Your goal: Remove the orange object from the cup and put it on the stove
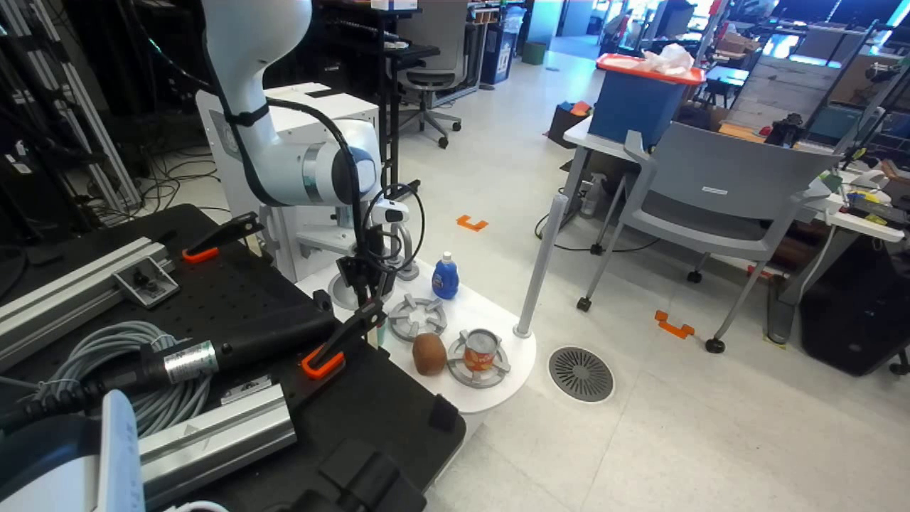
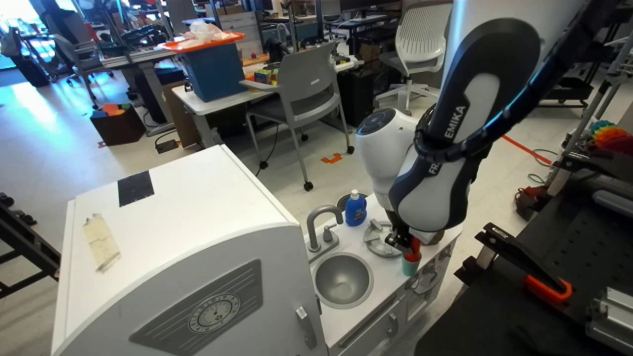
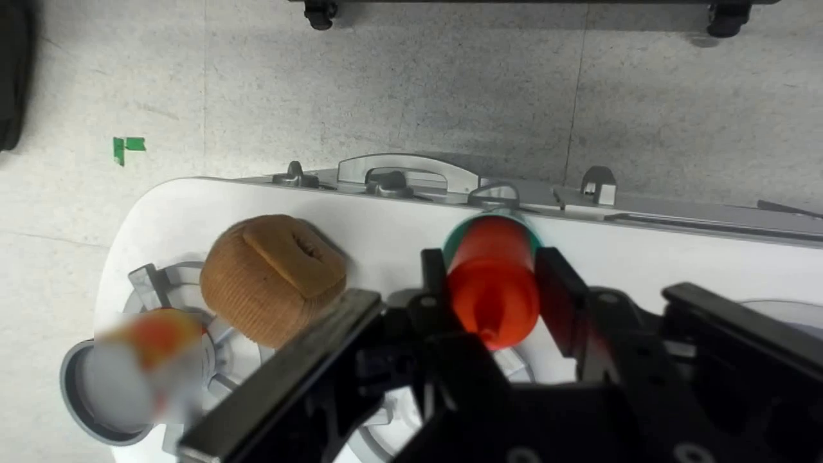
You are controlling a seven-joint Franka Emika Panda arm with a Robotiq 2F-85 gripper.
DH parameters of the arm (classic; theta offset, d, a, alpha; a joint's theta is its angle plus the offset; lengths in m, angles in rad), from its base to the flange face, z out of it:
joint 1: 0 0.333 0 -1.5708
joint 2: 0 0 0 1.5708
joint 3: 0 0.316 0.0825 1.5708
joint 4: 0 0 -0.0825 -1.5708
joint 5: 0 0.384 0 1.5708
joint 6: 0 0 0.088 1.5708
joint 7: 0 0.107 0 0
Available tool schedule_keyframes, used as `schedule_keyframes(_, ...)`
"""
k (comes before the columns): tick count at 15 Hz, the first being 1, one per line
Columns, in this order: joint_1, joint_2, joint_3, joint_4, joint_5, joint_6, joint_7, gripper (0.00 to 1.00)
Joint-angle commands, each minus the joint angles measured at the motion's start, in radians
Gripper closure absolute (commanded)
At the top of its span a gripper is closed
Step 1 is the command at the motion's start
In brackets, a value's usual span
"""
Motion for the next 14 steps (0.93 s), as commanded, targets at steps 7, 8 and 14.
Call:
schedule_keyframes(7,-0.027,-0.241,-0.01,-0.158,0.008,0.001,-0.037,0.87)
schedule_keyframes(8,-0.036,-0.233,-0.008,-0.13,0.013,-0.011,-0.035,0.87)
schedule_keyframes(14,-0.076,-0.107,-0.025,0.073,0.025,-0.055,0.008,0.87)
